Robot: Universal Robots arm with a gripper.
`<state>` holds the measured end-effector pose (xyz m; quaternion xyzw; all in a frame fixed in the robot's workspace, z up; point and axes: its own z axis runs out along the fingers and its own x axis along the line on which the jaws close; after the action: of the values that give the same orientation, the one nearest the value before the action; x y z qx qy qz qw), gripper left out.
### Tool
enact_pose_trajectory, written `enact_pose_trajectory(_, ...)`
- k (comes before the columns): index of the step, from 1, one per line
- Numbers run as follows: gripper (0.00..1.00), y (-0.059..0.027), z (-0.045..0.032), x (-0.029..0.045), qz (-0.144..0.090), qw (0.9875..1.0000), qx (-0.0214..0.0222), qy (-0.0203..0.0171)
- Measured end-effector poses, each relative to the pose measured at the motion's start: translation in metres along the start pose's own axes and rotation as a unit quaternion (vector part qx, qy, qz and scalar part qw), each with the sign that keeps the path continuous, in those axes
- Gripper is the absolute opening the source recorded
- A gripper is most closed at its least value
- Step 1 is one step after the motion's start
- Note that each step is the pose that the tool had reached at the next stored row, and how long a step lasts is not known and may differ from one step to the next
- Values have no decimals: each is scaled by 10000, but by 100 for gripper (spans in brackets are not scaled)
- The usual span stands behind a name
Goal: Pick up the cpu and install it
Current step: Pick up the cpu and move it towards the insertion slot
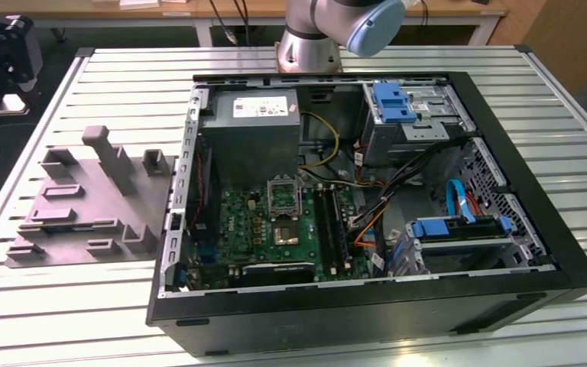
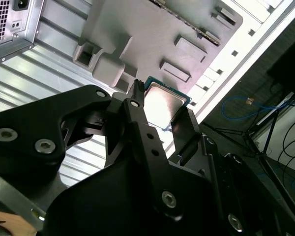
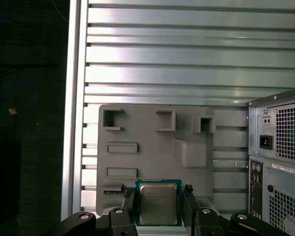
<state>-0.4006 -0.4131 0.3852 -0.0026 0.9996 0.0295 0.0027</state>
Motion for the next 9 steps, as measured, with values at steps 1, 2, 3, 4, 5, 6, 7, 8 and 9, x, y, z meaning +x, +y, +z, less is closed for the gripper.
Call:
enact_pose_trajectory(1,47,0,0,-3,0,10000,0,0)
enact_pose_trajectory(2,47,0,0,-6,0,10000,0,0)
enact_pose_trajectory(3,47,0,0,-9,0,10000,0,0)
enact_pose_trajectory(4,47,0,0,-11,0,10000,0,0)
enact_pose_trajectory(5,47,0,0,-13,0,10000,0,1)
enact_pose_trajectory(6,47,0,0,-16,0,10000,0,0)
enact_pose_trajectory(7,47,0,1,-18,0,10000,0,0)
enact_pose_trajectory(8,47,0,1,-20,0,10000,0,0)
enact_pose_trajectory(9,47,0,1,-40,0,10000,0,0)
